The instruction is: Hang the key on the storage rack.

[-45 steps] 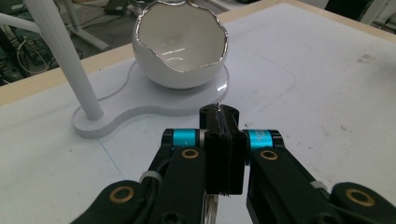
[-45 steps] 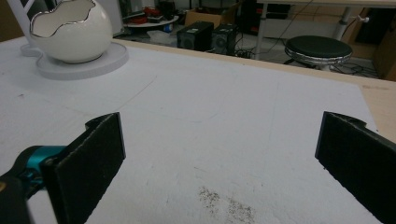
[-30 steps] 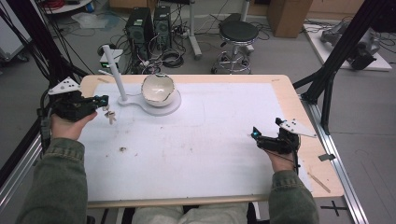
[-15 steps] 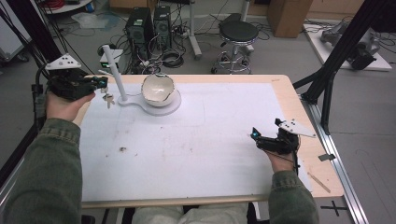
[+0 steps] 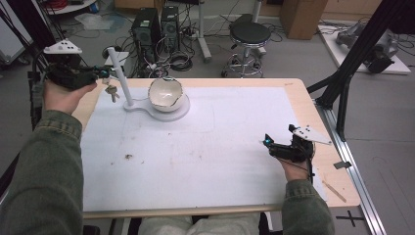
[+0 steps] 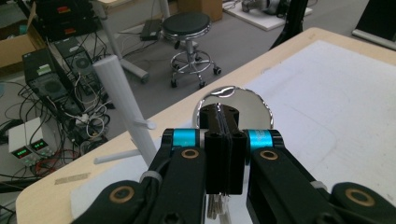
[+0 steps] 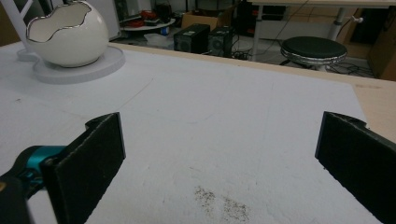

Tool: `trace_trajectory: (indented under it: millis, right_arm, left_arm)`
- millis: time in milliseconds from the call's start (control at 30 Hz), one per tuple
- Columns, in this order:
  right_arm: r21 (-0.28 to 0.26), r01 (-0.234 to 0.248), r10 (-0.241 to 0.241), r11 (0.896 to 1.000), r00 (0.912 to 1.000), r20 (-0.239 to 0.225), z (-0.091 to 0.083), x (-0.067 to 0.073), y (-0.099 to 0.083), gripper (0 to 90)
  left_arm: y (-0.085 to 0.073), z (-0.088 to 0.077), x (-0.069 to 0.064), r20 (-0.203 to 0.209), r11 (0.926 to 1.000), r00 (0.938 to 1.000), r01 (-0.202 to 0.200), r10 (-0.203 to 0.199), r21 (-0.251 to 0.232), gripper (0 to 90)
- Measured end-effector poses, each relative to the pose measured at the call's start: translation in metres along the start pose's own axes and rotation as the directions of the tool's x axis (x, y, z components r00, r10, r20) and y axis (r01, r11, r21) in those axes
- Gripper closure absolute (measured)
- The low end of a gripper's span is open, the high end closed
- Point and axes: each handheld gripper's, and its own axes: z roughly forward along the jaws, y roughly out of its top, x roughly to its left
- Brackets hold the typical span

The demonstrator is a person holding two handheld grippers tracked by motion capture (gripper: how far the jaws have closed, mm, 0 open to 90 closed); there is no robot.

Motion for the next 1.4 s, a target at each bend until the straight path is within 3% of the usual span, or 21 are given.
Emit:
trace_trajectory:
  millis: [167,267,433,667,833,1067,1400]
  right_arm:
    - [-0.009,-0.01,0.009,1.0,1.0,-0.001,-0.002,-0.001,0.0,0.5]
    - [-0.007,-0.022,0.022,1.0,0.9997,-0.003,-0.002,-0.002,0.0,0.5]
    - [-0.008,-0.032,0.032,0.999,0.9995,-0.007,-0.003,-0.003,-0.001,0.5]
    - [-0.013,-0.052,0.052,0.999,0.9986,-0.006,-0.005,-0.004,-0.002,0.5]
    - [-0.014,-0.058,0.058,0.998,0.9983,-0.005,-0.005,-0.005,-0.002,0.5]
    - [-0.018,-0.053,0.053,0.998,0.9986,-0.005,-0.005,-0.006,-0.002,0.5]
    - [-0.017,-0.052,0.052,0.998,0.9986,-0.003,-0.006,-0.007,-0.002,0.5]
  left_arm:
    - [0.006,0.006,0.011,-0.023,0.9998,0.9997,0.0,0.001,0.021,89.2]
    - [0.009,0.008,0.016,-0.029,0.9998,0.9994,0.018,-0.018,0.001,89.2]
    - [0.014,0.011,0.022,-0.045,0.9997,0.9988,0.022,-0.021,0.012,89.2]
    - [0.018,0.014,0.031,-0.06,0.9979,0.9961,0.065,-0.065,0.004,89.2]
    - [0.015,0.02,0.032,-0.077,0.9971,0.9961,0.049,-0.044,0.058,89.3]
    - [0.014,0.028,0.04,-0.108,0.995,0.9905,0.09,-0.084,0.044,89.3]
    - [0.015,0.045,0.034,-0.097,0.997,0.9926,0.075,-0.073,0.022,89.2]
